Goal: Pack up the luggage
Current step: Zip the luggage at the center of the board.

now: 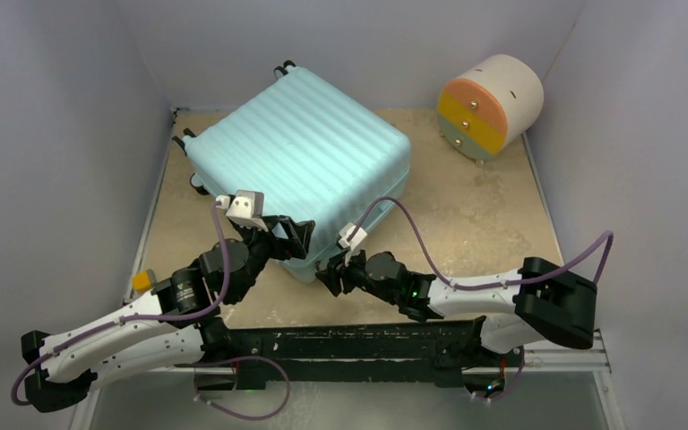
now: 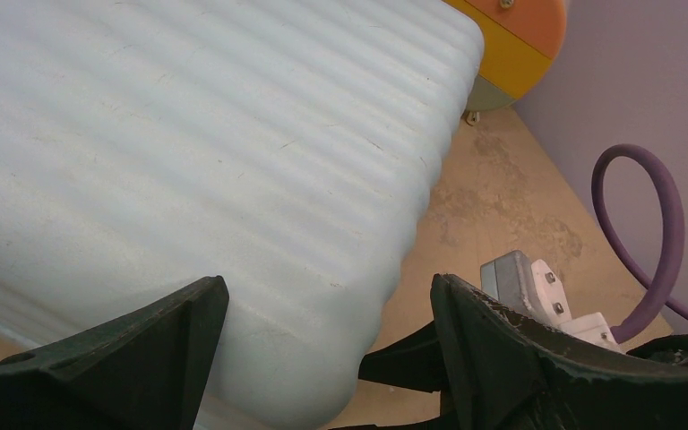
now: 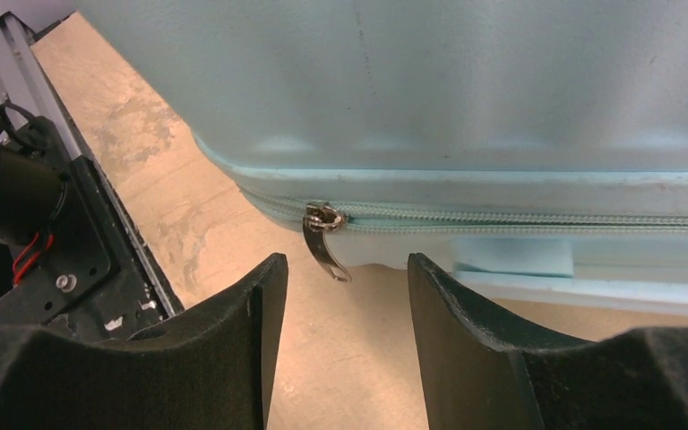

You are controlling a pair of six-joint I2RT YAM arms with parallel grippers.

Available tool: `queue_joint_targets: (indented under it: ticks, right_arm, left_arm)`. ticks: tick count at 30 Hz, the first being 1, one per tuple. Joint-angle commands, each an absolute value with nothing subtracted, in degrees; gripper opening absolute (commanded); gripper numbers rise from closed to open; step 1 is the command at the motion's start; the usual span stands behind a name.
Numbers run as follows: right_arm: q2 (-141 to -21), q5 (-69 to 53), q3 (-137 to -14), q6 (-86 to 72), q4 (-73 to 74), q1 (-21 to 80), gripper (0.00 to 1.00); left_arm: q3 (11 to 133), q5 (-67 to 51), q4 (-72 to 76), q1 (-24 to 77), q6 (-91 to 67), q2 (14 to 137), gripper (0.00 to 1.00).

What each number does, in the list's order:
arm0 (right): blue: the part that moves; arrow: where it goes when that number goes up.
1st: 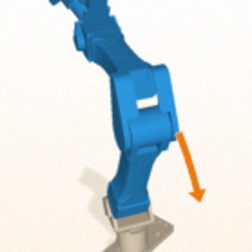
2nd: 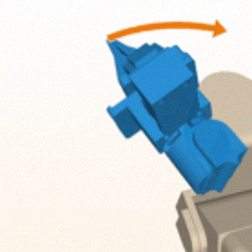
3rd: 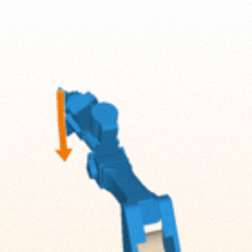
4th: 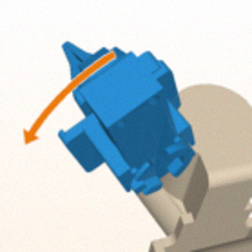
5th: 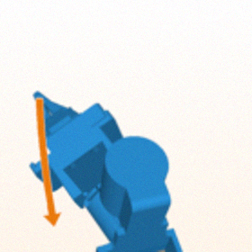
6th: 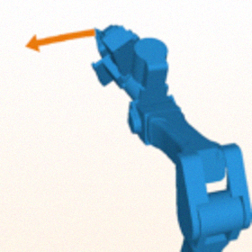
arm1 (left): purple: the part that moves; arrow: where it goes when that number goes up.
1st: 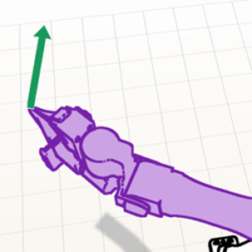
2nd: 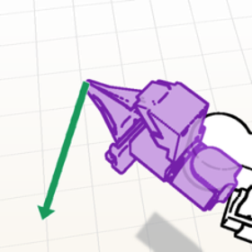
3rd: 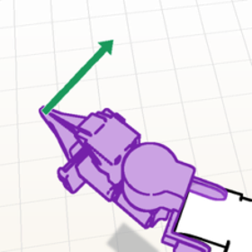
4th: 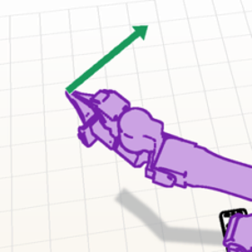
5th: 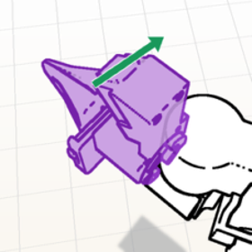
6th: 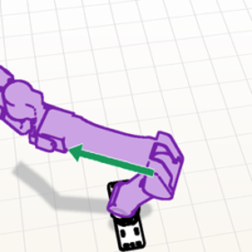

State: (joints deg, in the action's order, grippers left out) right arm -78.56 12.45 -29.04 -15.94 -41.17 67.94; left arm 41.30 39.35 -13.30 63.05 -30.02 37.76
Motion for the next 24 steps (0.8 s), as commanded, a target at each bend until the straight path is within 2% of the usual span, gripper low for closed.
queue_joint_targets:
  ticks: [1,9,12,19,22,24]
  right_arm:
    - [-79.8,16.8,-32.1,-19.1,-43.7,68.7,0.55]
    - [-82.4,27.2,-35.4,-20.7,-39.3,71.2,0.54]
    - [-80.4,31.2,-34.4,-21.8,-37.4,71.4,0.49]
    - [-74.9,34.6,-33.1,-23.7,-29.7,71.5,0.31]
    - [-72.8,32.3,-31.3,-22.6,-31.5,71.5,0.32]
    - [-71.7,28.1,-29.8,-20.4,-34.6,71.4,0.4]
  left_arm:
    - [39.6,37.3,-17.8,63.0,-31.9,38.5,0.89]
    - [39.2,37.4,-17.7,63.0,-32.2,38.1,0.89]
    - [39.2,37.3,-17.8,63.0,-32.2,37.9,0.89]
    - [39.3,37.5,-17.9,63.0,-31.8,37.3,0.89]
    - [39.3,37.7,-17.8,63.0,-31.7,37.1,0.89]
    - [39.4,37.8,-17.8,63.0,-31.6,37.1,0.89]
